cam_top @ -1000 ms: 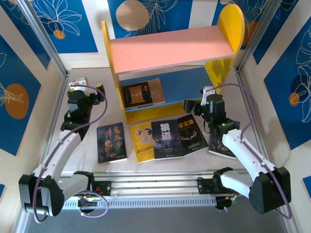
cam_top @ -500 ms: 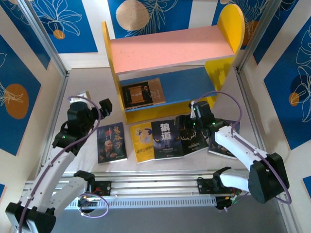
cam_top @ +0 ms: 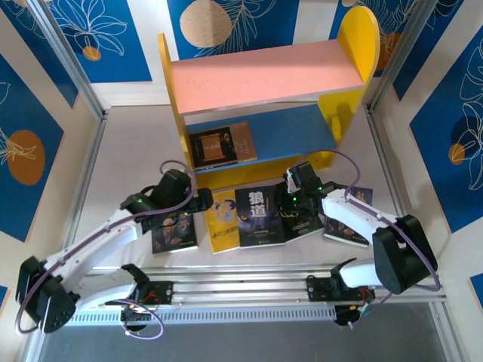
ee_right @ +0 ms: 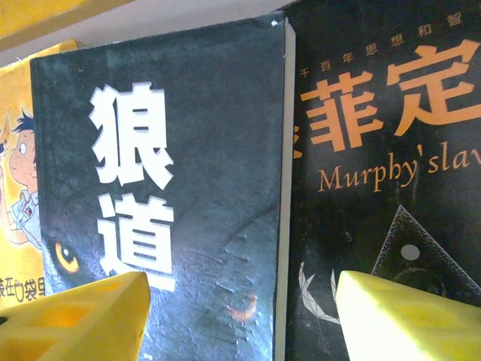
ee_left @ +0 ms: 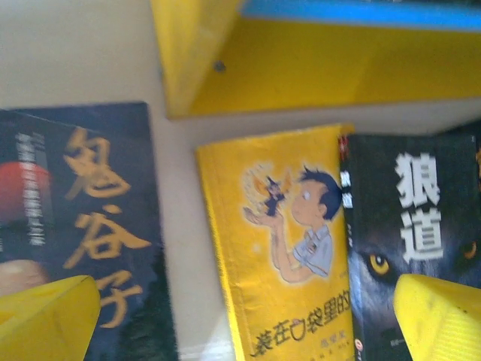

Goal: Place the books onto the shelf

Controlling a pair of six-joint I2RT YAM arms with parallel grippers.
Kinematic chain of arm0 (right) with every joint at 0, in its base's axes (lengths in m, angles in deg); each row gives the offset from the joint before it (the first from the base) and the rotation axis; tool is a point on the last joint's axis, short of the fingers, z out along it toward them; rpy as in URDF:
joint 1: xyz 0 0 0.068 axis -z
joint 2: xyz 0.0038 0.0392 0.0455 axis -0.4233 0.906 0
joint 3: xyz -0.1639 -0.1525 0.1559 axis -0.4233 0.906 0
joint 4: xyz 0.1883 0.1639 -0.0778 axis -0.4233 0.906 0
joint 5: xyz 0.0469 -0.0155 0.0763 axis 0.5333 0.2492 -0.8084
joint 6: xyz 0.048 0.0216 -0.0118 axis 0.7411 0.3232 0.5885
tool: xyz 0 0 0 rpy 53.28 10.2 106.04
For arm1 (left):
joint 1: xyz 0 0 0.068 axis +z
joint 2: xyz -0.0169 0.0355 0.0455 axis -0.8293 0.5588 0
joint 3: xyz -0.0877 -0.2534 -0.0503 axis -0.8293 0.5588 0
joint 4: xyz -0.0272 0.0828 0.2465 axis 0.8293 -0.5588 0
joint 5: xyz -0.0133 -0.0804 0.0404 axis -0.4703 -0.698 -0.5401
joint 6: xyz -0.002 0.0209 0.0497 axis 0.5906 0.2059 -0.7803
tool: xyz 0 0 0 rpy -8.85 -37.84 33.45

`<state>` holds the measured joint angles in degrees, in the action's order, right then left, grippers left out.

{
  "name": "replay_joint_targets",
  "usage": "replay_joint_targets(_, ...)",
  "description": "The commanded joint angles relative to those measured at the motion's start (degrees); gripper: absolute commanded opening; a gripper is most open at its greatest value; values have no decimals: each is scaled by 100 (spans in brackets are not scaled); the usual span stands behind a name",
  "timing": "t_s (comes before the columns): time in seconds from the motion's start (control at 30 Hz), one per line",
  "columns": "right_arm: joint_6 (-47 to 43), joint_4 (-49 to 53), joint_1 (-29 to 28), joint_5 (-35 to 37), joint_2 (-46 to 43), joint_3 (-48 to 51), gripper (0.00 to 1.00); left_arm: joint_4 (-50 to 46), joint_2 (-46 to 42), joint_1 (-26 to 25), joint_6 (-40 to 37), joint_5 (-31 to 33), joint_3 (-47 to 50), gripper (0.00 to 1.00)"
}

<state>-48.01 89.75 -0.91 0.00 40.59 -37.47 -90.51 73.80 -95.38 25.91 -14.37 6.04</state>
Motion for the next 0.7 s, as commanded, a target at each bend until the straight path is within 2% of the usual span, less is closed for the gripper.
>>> replay_joint_targets(0.0, 96, 86, -76, -214, 30, -47, 66, 436, 463, -389, 290, -320, -237, 100)
replay_joint_targets(0.3, 105, 93, -235, -359, 159, 90, 51, 1600, 1815, -957, 462, -1193, -534, 100)
replay_joint_targets(0.67, 234, 297, -240, -119, 9, 198, 51, 1952, 2725, -1181, 676, -1517, -825, 100)
